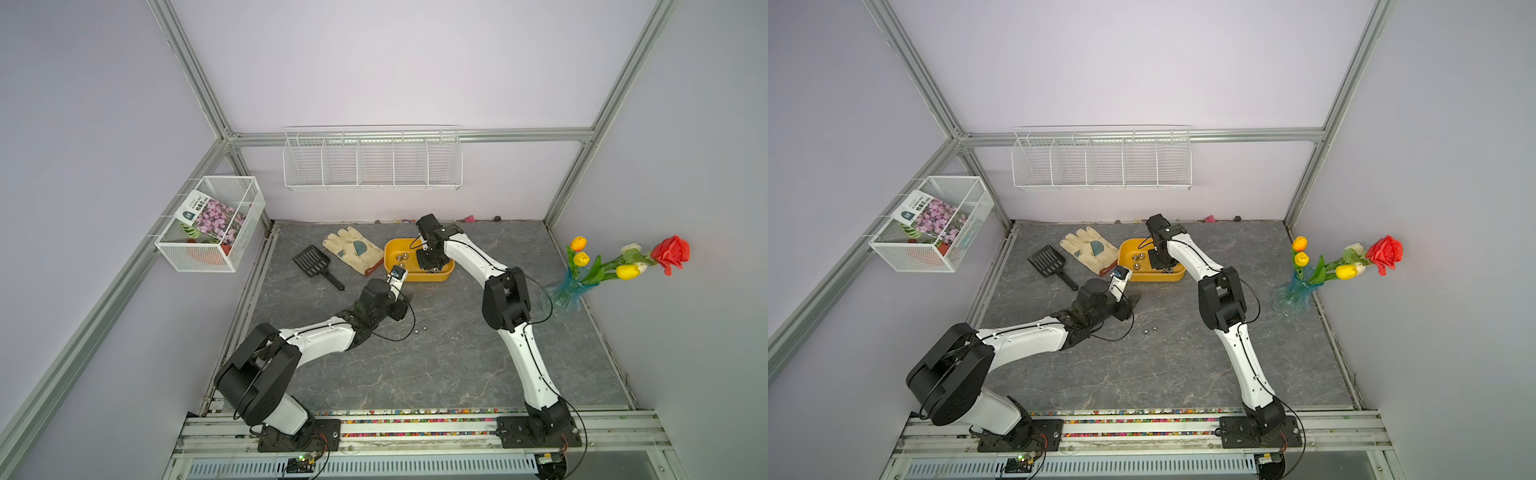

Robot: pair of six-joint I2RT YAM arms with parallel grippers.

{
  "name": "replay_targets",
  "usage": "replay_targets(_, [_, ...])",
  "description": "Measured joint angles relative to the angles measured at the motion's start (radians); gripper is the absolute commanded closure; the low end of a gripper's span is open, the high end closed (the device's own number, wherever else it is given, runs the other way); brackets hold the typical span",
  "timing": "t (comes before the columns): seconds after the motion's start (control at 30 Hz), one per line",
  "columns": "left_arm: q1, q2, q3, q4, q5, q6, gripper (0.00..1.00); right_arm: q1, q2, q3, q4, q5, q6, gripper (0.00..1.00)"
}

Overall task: Put the nuts on the desktop into the storage box
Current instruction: Place the nut in the storage box.

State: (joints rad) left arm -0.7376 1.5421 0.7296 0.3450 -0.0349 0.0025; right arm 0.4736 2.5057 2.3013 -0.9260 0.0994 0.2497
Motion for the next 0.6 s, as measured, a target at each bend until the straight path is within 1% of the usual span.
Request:
replay_targets(0.23, [0.003,0.000,0.000,0.002,0.007,0.000,0.34,-0.001,0.000,0.000,0.002,-0.001,0.003,0.62])
replay_targets(0.47, [0.004,-0.010,0.000,-0.004,0.007,0.003,0.34,-0.001,-0.003,-0.002,0.002,-0.039,-0.001,0.60])
replay_targets(0.6, [0.005,-0.042,0.000,-0.021,0.007,0.003,0.34,0.004,-0.060,-0.059,0.005,-0.043,-0.005,0.60])
